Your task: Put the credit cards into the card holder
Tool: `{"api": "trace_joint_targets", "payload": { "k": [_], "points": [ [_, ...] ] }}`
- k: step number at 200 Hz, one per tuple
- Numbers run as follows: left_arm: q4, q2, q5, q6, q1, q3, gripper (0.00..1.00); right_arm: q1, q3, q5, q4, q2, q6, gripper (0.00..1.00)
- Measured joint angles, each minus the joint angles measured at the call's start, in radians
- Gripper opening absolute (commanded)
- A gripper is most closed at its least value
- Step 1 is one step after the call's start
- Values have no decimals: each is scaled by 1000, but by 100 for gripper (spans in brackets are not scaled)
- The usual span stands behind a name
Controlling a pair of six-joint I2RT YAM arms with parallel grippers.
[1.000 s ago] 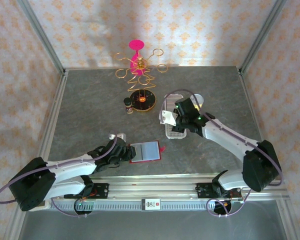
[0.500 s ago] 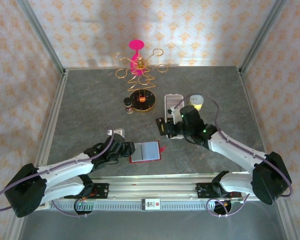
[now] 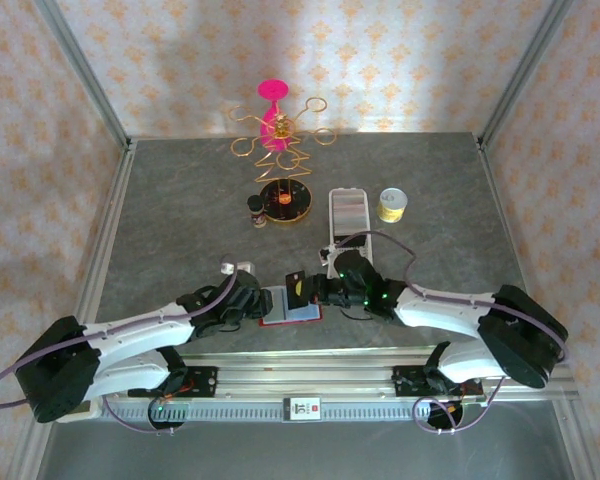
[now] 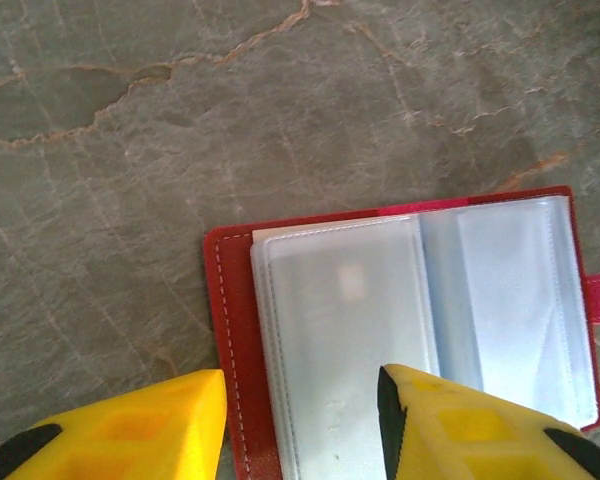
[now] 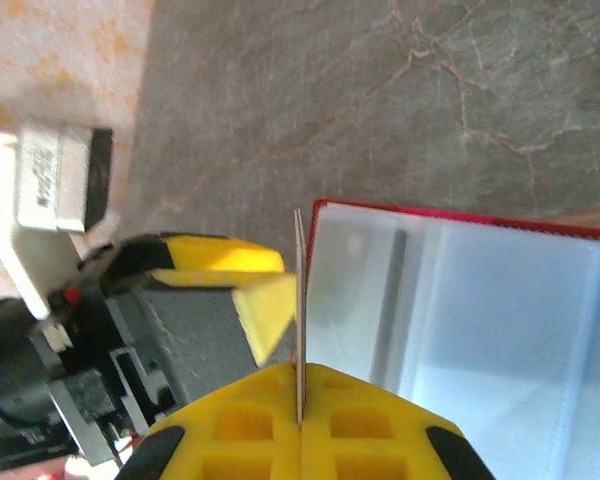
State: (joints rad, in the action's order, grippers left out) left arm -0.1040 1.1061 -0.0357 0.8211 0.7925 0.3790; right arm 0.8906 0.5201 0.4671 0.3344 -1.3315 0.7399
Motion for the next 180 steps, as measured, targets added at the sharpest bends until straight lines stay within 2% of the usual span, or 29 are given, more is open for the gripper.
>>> {"api": "trace_joint_targets", "payload": {
  "k": [49, 119, 180],
  "points": [
    [7, 44, 0, 18, 13, -3, 35, 46, -8, -63, 100, -117, 108, 0],
    [60, 50, 0, 24, 13, -42, 32, 61, -35, -139, 117, -154, 147, 0],
    [71, 50, 0, 36, 13, -47, 30, 63, -36, -142, 147, -198, 155, 0]
  ]
}}
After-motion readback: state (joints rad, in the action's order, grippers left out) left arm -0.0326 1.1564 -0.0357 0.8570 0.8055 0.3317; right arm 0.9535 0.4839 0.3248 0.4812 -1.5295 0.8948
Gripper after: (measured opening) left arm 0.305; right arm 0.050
